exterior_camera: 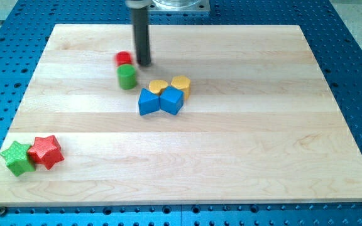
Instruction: Move the red circle close to the red star
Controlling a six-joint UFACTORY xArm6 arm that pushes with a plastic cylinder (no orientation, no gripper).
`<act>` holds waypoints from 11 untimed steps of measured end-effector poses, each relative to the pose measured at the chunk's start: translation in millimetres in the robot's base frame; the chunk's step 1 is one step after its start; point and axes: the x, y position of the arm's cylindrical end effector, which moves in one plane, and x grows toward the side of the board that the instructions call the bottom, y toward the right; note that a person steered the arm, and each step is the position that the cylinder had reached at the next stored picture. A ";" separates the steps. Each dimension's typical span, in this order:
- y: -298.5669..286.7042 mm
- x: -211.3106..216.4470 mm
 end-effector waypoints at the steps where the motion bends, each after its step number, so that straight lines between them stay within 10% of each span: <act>1: -9.9 -9.8; 3: -74.8 67.8; 4: -72.5 8.6; 7: -100.3 85.5; 11: -127.0 47.9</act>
